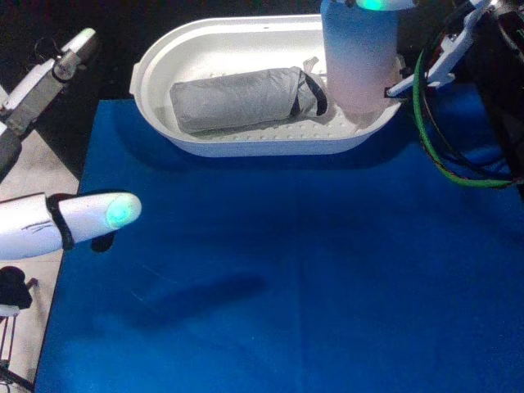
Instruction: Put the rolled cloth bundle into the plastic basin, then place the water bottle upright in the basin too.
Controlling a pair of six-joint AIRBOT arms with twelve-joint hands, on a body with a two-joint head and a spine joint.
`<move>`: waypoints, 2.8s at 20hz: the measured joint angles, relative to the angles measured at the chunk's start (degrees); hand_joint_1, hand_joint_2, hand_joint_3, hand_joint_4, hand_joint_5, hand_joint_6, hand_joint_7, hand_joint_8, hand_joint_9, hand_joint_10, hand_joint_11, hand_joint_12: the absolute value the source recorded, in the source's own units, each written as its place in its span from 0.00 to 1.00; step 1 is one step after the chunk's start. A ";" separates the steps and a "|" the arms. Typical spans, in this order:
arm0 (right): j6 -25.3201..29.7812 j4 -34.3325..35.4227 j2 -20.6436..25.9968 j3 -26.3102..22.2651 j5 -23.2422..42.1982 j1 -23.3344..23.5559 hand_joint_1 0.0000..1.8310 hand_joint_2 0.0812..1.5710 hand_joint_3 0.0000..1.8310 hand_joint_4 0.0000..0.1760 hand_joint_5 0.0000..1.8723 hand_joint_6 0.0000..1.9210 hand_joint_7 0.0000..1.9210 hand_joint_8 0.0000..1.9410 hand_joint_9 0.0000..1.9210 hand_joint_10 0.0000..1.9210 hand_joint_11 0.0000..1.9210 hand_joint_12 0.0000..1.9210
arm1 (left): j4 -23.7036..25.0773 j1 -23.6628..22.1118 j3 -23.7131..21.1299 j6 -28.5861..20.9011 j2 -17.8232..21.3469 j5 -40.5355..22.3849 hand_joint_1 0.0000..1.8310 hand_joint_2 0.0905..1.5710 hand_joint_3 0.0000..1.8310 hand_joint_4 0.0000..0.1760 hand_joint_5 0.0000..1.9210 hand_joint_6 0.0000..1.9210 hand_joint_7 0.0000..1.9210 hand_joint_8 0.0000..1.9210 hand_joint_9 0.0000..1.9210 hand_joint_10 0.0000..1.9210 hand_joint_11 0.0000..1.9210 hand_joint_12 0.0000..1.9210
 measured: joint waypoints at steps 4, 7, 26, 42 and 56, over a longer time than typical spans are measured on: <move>-0.11 -0.17 0.52 -0.87 -0.48 -0.81 0.45 0.77 0.00 0.00 0.42 0.08 0.51 0.15 0.38 0.51 0.27 0.75 | -0.22 0.00 0.00 -0.02 0.00 -0.11 0.36 0.52 0.00 1.00 0.00 0.00 0.00 0.00 0.00 0.00 0.00 0.00; -0.26 -0.33 1.25 -1.57 -0.44 -1.31 0.39 0.75 0.00 0.00 0.37 0.00 0.40 0.03 0.28 0.30 0.11 0.73 | -0.20 0.00 0.00 -0.04 -0.11 0.02 0.36 0.53 0.00 1.00 0.00 0.00 0.00 0.00 0.00 0.00 0.00 0.00; 0.24 -4.48 9.77 -12.17 8.48 -4.50 0.37 0.66 0.00 1.00 0.02 0.00 0.05 0.00 0.03 0.00 0.00 0.11 | -1.14 0.00 -0.04 -0.02 -0.42 -0.07 0.39 0.50 0.00 1.00 0.00 0.00 0.00 0.00 0.00 0.00 0.00 0.00; -7.82 0.28 32.65 -43.06 36.48 -33.14 0.31 0.58 0.00 1.00 0.00 0.00 0.00 0.00 0.00 0.00 0.00 0.00 | -6.14 5.44 -3.96 1.57 5.75 -6.84 0.16 0.54 0.01 1.00 0.00 0.00 0.00 0.00 0.00 0.00 0.00 0.00; -8.81 11.41 36.94 -52.06 50.71 -51.74 0.29 0.61 0.00 1.00 0.00 0.00 0.00 0.00 0.00 0.00 0.00 0.00 | -9.73 10.43 -6.71 1.70 6.08 -9.27 0.15 0.52 0.00 1.00 0.00 0.00 0.00 0.00 0.00 0.00 0.00 0.00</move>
